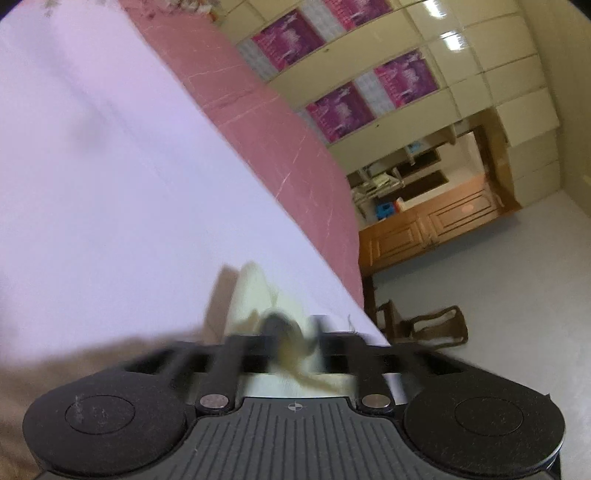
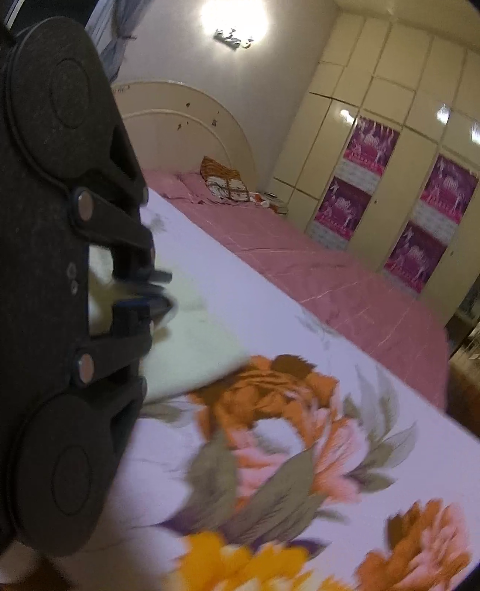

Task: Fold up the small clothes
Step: 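Lift the held end and fold it over onto the sweater body with both grippers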

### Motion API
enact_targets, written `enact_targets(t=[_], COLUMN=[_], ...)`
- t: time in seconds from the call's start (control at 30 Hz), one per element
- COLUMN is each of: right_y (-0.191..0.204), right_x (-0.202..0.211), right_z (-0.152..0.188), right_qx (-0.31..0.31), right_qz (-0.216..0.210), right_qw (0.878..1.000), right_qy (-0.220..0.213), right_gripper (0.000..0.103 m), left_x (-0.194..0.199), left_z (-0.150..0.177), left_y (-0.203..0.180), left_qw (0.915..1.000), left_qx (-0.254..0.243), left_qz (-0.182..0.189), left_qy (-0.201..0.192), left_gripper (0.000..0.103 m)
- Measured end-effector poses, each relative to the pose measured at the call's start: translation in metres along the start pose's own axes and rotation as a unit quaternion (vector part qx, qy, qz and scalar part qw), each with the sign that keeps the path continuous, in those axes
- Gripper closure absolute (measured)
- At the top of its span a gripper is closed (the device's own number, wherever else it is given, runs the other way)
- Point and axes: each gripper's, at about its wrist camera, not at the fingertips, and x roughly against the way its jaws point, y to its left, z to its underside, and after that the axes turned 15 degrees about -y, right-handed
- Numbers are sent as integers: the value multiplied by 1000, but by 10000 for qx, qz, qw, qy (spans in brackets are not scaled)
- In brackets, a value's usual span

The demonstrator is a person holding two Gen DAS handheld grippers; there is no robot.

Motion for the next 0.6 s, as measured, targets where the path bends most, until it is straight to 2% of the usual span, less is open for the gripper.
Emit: enact_targets(t=[0.03, 0.07, 0.13, 0.2, 0.3, 0.37, 0.4, 0.47, 0.5, 0.53, 0.6], right_y=[0, 1, 4, 11, 24, 33, 38, 43, 45, 47, 50], right_x=[4, 8, 12, 11, 7, 1, -2, -4, -3, -2, 5], right_z=[0, 0, 1, 4, 11, 18, 24, 29, 32, 34, 34], right_qx=[91, 199, 475, 929, 1537, 1933, 2219, 2573, 2692, 2843, 2956], right_qz=[47, 11, -114, -123, -60, 62, 196, 238, 235, 273, 288], right_qw=[9998, 9993, 9983, 9954, 9881, 9810, 9747, 9657, 9624, 9579, 9548], right_qy=[-191, -312, -327, -213, -18, 126, 195, 260, 287, 284, 133], right_gripper=[46, 44, 48, 54, 59, 60, 64, 69, 80, 100, 99], left_x=[3, 3, -3, -12, -23, -30, -32, -32, -29, -27, -27], left_z=[0, 1, 3, 10, 21, 27, 26, 27, 24, 25, 24], left_y=[-5, -8, -16, -27, -42, -48, -51, -53, -54, -56, -61], left_qw=[9994, 9983, 9945, 9859, 9717, 9636, 9614, 9613, 9627, 9623, 9571], left_qx=[-297, -531, -1045, -1654, -2303, -2603, -2687, -2712, -2675, -2704, -2890], left_qz=[-11, 26, 72, 75, 19, -109, -170, -240, -221, -190, -216], left_qy=[-185, -218, 9, 247, 530, 603, 575, 421, 336, 205, 38], left_gripper=[36, 36, 36, 37, 51, 66, 70, 87, 87, 88, 88])
